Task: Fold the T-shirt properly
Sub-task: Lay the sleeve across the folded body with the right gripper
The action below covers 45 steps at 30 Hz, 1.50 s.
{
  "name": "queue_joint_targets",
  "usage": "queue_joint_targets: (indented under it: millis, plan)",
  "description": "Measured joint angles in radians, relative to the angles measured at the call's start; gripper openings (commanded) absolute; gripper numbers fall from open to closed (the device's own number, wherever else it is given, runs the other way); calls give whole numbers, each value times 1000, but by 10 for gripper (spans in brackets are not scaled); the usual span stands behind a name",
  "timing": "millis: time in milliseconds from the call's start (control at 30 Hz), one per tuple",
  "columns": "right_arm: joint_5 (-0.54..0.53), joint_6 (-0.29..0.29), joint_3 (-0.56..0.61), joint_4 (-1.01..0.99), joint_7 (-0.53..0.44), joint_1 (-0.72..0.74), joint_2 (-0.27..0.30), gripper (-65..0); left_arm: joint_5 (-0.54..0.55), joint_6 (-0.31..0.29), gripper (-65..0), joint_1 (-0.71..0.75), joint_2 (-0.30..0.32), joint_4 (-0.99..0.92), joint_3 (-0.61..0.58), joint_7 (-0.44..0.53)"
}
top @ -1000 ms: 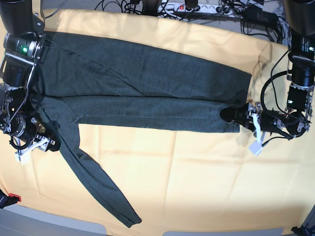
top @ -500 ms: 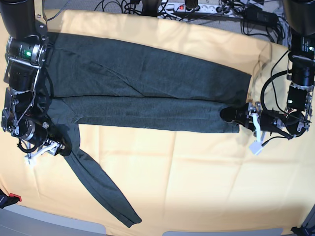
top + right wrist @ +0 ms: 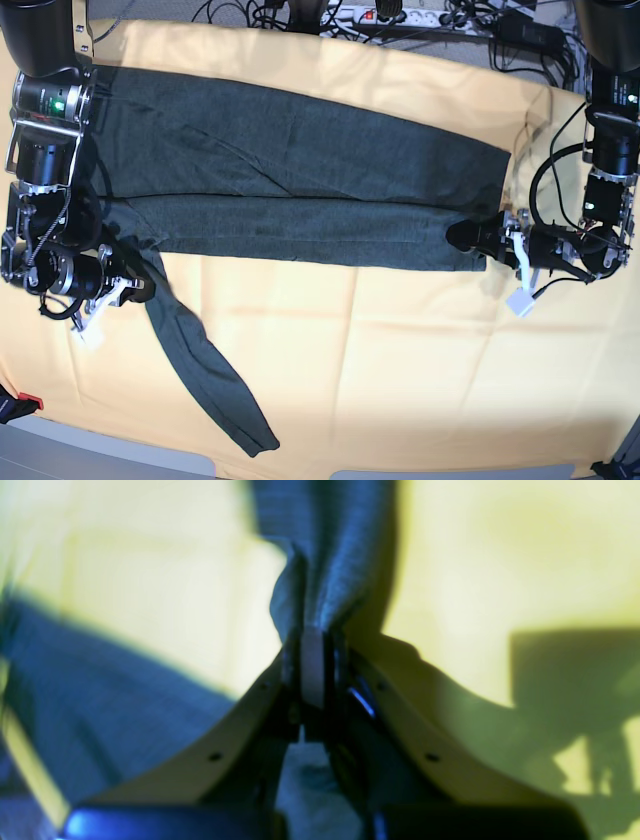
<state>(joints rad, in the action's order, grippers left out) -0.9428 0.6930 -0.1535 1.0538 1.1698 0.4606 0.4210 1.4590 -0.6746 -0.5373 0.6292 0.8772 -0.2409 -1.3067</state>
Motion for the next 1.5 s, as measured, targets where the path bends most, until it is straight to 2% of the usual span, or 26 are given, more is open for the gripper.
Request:
queue_joint_targets:
  millis: [100, 233, 400, 533, 667, 1033, 1200, 1233, 1333, 1367, 1400, 1500]
  plan:
    - [-109, 0, 1, 194, 34, -74, 24, -650, 0, 1, -275, 0, 1, 0, 0, 0]
    - [-177, 0, 1, 403, 124, -206, 61, -650, 0, 1, -275, 3, 3, 1, 0, 6]
    - [-285, 0, 3, 582, 171, -343, 88, -650, 0, 0, -275, 5, 2, 0, 0, 16]
    - [-323, 0, 2, 691, 224, -443, 111, -650, 0, 0, -275, 5, 0, 0, 0, 16]
    - [-356, 1, 2, 809, 235, -501, 136, -650, 0, 0, -275, 5, -1, 0, 0, 16]
    - [-367, 4, 2, 862, 238, -607, 152, -650, 0, 0, -275, 5, 0, 0, 0, 16]
    - [-367, 4, 2, 862, 237, -610, 155, -648, 0, 0, -275, 5, 0, 0, 0, 16]
    - [-367, 4, 2, 862, 237, -610, 158, -588, 0, 0, -275, 5, 0, 0, 0, 16]
    - [-367, 4, 2, 862, 236, -610, 166, -342, 0, 0, -275, 5, 0, 0, 0, 16]
    - [-367, 4, 2, 862, 237, -610, 171, -289, 0, 0, -275, 5, 0, 0, 0, 16]
    - [-368, 4, 2, 862, 238, -610, 180, -270, 0, 0, -275, 5, 0, 0, 0, 16]
    - [-403, 4, 2, 862, 238, -610, 238, -271, 0, 0, -275, 5, 1, 0, 0, 16]
